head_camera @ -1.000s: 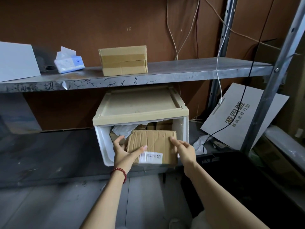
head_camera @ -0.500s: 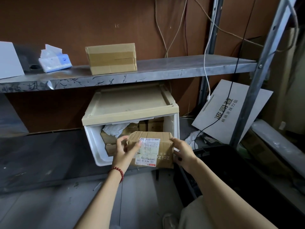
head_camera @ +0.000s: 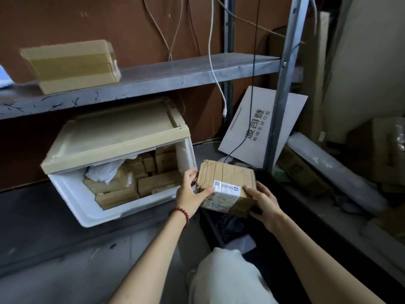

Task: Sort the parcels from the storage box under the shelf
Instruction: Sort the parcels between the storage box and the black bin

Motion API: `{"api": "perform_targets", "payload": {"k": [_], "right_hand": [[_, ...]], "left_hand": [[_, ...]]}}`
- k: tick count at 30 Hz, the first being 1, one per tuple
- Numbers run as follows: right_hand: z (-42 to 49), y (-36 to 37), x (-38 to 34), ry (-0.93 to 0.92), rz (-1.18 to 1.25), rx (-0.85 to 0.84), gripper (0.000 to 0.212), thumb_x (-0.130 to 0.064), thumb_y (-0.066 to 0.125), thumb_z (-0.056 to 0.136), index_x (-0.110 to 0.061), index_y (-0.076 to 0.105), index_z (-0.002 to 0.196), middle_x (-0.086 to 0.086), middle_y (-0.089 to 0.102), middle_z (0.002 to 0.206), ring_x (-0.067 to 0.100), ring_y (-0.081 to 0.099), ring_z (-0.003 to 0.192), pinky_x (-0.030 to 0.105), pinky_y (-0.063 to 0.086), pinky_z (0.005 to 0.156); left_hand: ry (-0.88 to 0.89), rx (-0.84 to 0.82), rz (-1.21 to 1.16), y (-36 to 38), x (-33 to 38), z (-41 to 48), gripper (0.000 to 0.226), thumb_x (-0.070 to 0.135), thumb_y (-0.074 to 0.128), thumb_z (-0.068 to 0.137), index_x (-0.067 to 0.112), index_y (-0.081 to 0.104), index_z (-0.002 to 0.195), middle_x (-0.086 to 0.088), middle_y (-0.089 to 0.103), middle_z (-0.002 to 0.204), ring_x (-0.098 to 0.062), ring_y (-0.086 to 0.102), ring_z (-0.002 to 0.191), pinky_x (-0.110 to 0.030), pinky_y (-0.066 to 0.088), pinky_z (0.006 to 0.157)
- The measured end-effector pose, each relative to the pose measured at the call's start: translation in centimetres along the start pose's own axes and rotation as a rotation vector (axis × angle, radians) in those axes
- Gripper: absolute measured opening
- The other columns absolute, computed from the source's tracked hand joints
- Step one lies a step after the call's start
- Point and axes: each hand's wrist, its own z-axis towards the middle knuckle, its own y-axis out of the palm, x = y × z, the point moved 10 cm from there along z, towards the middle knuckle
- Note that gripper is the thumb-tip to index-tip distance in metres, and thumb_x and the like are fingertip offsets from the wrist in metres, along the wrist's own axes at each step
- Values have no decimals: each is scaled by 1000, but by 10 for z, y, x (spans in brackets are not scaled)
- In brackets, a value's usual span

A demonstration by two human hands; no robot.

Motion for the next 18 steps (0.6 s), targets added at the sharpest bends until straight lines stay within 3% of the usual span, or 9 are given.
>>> {"api": "perform_targets", "payload": {"k": [4,11,13,15,18], "right_hand": [[9,-41,7,-3,35,62,72,-25,76,80,-32,40,141,-6,54,123,19,56,106,45,47,90],[25,-94,36,36,35,153,73,-24,76,79,-34,39,141,-9,53,125,13,55,98,44,48,87],[26,-108,46,41,4,193,76,-25,76,80,-35,35,144,-9,52,122,10,55,92,39,49,77],[25,-120,59,56,-48,229,84,-27,76,80,-36,27,147,-5,50,122,8,55,89,34,51,64],[23,-131,88,108,-112,239,87,-27,76,80,-38,22,148,1,49,123,18,56,99,43,56,73]], "left_hand": [[11,-132,83,50,0,18,72,19,75,80,25,33,138,3,46,142,-1,41,115,-20,33,95],[-80,-245,162,108,-41,38,73,18,75,79,29,35,138,0,47,141,-13,47,116,-32,37,102],[-118,-269,212,121,-59,38,77,23,78,76,30,35,140,-3,47,139,-21,48,122,-37,38,105],[-138,-306,268,136,-76,35,81,29,81,73,29,35,140,-4,48,138,-22,47,125,-30,36,101],[-153,-350,324,157,-100,30,81,30,81,73,27,36,141,-3,48,138,-19,46,126,-25,34,95]]}}
